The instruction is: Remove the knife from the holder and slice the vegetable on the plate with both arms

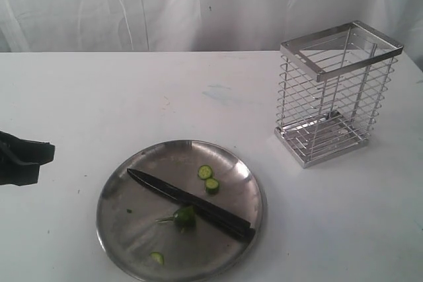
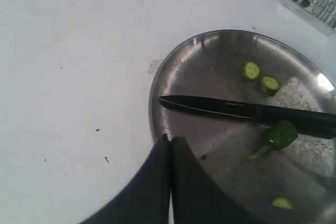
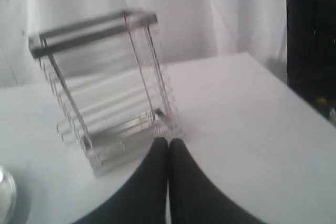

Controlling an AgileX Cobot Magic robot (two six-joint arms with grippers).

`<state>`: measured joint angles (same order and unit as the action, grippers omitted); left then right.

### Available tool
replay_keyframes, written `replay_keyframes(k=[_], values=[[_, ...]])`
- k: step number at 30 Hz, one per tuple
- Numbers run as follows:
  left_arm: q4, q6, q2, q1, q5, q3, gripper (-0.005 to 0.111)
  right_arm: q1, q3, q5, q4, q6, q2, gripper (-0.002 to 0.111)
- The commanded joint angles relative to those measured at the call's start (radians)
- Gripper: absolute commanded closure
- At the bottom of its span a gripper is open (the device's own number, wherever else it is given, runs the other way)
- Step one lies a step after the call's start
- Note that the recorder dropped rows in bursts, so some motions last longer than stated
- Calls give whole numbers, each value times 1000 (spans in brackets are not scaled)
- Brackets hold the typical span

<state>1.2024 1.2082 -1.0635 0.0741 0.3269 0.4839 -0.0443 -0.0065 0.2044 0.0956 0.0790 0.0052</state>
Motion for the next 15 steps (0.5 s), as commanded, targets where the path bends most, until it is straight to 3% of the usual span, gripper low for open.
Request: replay_keyframes(k=[1, 10, 15], values=[[7, 2, 8, 4, -21, -6, 107, -9, 7, 140, -14, -4, -5, 108], [2, 2, 14, -6, -75, -6, 107, -9, 7, 140, -6, -4, -5, 108], [0, 2, 331, -6, -94, -22, 107, -7, 7, 140, 4, -4, -5, 108]])
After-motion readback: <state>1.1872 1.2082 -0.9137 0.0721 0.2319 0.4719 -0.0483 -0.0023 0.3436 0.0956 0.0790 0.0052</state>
